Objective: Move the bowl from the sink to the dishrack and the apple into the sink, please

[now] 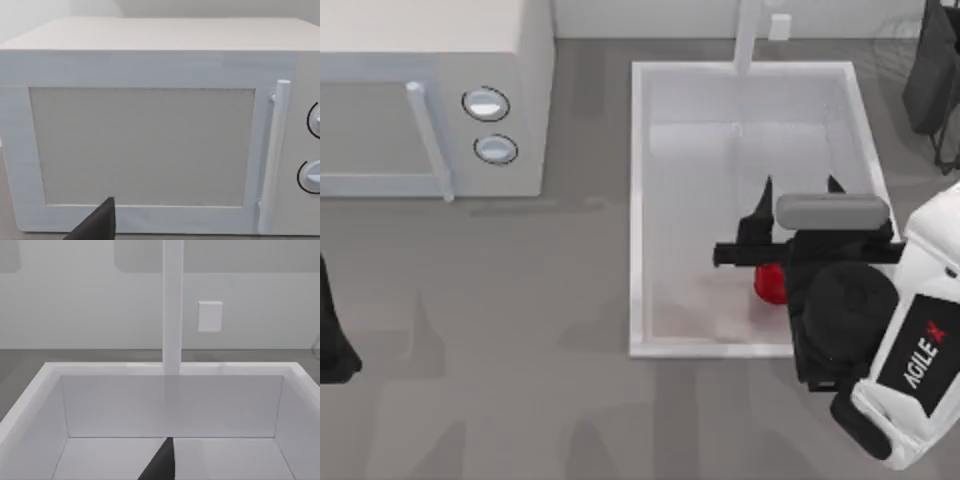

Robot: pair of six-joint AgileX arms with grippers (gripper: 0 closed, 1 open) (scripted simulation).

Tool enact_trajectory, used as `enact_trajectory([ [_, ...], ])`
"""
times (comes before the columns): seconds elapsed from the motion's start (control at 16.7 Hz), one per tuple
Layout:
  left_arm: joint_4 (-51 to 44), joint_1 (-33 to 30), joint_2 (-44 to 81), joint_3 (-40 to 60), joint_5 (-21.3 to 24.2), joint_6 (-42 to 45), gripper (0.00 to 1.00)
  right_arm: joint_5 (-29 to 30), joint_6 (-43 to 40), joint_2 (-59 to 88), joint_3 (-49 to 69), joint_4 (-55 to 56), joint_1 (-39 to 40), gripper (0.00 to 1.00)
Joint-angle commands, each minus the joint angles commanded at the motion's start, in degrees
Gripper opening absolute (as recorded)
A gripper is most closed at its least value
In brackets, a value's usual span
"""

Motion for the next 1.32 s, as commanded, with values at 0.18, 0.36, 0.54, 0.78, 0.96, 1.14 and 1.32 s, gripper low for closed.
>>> enact_trajectory([
  [0.18, 0.0, 0.0, 0.0, 0.0, 0.0, 0.0, 1.0, 0.0, 0.0, 0.0, 0.0, 0.0, 0.0, 1.0],
  [0.36, 0.0, 0.0, 0.0, 0.0, 0.0, 0.0, 1.0, 0.0, 0.0, 0.0, 0.0, 0.0, 0.0, 1.0],
  [0.54, 0.0, 0.0, 0.0, 0.0, 0.0, 0.0, 1.0, 0.0, 0.0, 0.0, 0.0, 0.0, 0.0, 1.0],
  [0.78, 0.0, 0.0, 0.0, 0.0, 0.0, 0.0, 1.0, -0.06, 0.13, -0.59, -0.07, -0.48, -0.21, 1.0],
  [0.96, 0.0, 0.0, 0.0, 0.0, 0.0, 0.0, 1.0, -0.66, 1.18, -5.95, -1.23, -4.89, -2.48, 1.0],
  [1.14, 0.0, 0.0, 0.0, 0.0, 0.0, 0.0, 1.0, -2.24, 2.69, -16.72, -3.78, -13.45, -6.79, 1.0],
  [1.32, 0.0, 0.0, 0.0, 0.0, 0.0, 0.0, 1.0, -5.16, 4.0, -32.63, -7.67, -25.15, -12.26, 1.0],
])
